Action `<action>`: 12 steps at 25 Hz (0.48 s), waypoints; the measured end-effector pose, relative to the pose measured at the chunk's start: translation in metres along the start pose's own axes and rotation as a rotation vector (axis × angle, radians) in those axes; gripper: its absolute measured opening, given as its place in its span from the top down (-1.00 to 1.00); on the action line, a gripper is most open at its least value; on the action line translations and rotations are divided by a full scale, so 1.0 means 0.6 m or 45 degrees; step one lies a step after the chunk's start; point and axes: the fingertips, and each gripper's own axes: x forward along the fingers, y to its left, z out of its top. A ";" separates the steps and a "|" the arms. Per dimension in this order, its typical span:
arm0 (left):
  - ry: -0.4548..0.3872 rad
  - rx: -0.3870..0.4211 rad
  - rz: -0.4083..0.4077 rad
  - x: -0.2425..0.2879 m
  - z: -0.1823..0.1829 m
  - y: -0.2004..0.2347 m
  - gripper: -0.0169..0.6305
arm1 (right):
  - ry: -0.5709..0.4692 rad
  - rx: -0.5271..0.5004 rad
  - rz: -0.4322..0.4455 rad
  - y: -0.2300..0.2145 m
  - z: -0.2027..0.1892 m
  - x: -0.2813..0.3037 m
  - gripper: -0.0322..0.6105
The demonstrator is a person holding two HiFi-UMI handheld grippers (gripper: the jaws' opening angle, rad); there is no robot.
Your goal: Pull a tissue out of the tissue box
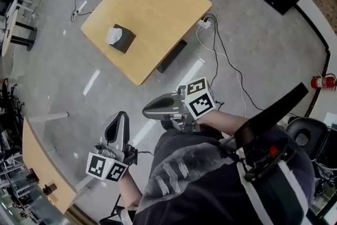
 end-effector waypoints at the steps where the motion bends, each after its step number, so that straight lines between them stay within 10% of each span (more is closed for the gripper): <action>1: 0.007 0.002 -0.002 0.006 -0.004 -0.001 0.94 | -0.004 0.000 -0.002 -0.002 0.001 -0.002 0.90; 12: -0.023 0.000 -0.123 0.022 0.006 0.042 0.94 | -0.020 -0.026 -0.141 -0.022 0.005 0.016 0.90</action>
